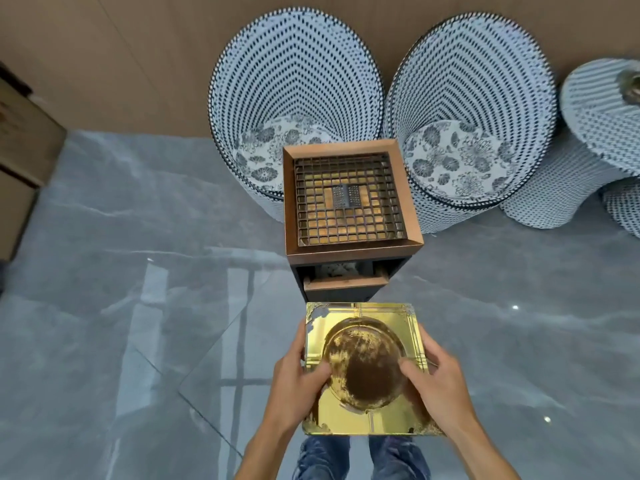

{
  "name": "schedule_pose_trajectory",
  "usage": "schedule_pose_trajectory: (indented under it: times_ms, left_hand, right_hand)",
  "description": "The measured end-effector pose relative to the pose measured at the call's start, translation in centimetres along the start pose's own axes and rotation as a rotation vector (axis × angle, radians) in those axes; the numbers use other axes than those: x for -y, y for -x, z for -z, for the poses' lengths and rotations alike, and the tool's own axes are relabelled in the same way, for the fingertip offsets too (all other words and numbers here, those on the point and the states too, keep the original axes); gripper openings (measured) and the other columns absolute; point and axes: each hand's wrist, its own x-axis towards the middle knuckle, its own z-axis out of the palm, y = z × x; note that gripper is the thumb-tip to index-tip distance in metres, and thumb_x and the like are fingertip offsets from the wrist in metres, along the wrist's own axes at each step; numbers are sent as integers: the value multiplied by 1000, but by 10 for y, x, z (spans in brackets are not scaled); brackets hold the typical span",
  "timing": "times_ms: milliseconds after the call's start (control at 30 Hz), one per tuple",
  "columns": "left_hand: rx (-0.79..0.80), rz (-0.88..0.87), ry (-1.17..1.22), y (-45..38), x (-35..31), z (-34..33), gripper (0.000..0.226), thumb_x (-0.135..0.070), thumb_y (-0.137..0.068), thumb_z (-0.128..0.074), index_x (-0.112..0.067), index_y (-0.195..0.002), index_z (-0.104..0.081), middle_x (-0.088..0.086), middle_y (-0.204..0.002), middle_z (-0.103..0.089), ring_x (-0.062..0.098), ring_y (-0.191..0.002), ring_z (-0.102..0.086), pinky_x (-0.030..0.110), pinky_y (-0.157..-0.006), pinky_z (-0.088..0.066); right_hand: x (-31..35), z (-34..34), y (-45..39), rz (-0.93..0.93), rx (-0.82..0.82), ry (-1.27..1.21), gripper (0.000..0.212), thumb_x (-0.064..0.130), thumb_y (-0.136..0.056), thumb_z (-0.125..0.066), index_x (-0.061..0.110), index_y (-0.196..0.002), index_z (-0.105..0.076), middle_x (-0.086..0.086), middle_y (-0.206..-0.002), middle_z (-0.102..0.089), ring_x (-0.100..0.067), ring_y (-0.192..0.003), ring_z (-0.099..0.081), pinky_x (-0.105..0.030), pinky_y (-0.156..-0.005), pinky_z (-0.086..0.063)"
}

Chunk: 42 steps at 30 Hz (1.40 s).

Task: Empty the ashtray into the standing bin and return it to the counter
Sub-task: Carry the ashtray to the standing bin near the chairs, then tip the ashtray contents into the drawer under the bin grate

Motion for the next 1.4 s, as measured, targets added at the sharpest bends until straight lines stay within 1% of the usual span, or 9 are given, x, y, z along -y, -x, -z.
schedule_pose_trajectory:
  times_ms: [100,167,367,500,633,867,1067,1233,1400]
  left_hand:
    - [-34,40,-9,-19,13,-16,75,0,-94,-61,-42,-151,-35,-43,-104,-71,-24,-79,-63,4,-64,-54]
    - [-50,72,29,-30,21,-25,73,0,-93,-60,-37,-153,-41,-28,-118,-74,-14,-78,-68,12,-67,-58]
    - [-75,191,68,-66,45,-44,51,-15,-85,-64,-56,-115,-66,-14,-97,-81,16,-96,-77,41,-89,-64]
    - [-70,239,98,-87,58,-51,40,-13,-92,-63,-48,-110,-70,-13,-92,-81,19,-97,-77,37,-85,-66]
    - [-90,310,148,-100,63,-56,38,-13,-96,-61,-46,-114,-68,-1,-103,-81,26,-99,-76,46,-87,-66]
    - [-106,430,256,-128,68,-61,33,-9,-97,-60,-23,-127,-68,14,-107,-81,33,-98,-79,53,-88,-65]
    - [-146,434,322,-158,60,-57,53,-6,-96,-63,-17,-147,-54,17,-112,-80,36,-99,-79,55,-91,-63]
    - [-178,320,310,-181,44,-38,54,-10,-94,-68,-26,-144,-57,14,-100,-83,32,-89,-82,49,-81,-67]
    - [-187,430,321,-199,34,-39,55,-11,-96,-68,-14,-148,-51,18,-111,-78,33,-97,-79,49,-88,-65]
  right_hand:
    - [-10,2,-29,-44,27,26,73,4,-89,-72,26,-152,-44,15,-130,-65,-11,-111,-68,-49,-94,-59]
    - [-17,2,-47,-60,56,54,72,4,-89,-71,27,-152,-45,23,-118,-69,-6,-105,-70,-43,-92,-61]
    - [-40,-4,-93,-112,133,61,55,9,-91,-68,38,-138,-59,15,-101,-76,6,-83,-72,-11,-55,-55]
    - [-52,-7,-118,-142,175,131,37,15,-91,-67,43,-115,-71,11,-96,-80,-15,-97,-73,-38,-82,-62]
    - [-57,-10,-139,-164,217,155,30,18,-92,-65,46,-98,-74,15,-84,-80,-15,-89,-75,-33,-74,-62]
    - [-57,-18,-172,-235,245,149,34,17,-91,-63,30,-122,-70,-1,-100,-81,-22,-92,-77,-45,-85,-63]
    - [-46,-25,-200,-242,257,146,44,20,-91,-66,24,-135,-61,-6,-108,-79,-18,-82,-79,-28,-61,-62]
    - [-31,-31,-217,-197,225,116,26,27,-90,-68,45,-110,-67,8,-88,-80,-4,-68,-77,-18,-48,-57]
    - [-6,-35,-234,-235,228,212,31,30,-87,-69,33,-118,-67,3,-107,-75,-14,-93,-71,-28,-70,-57]
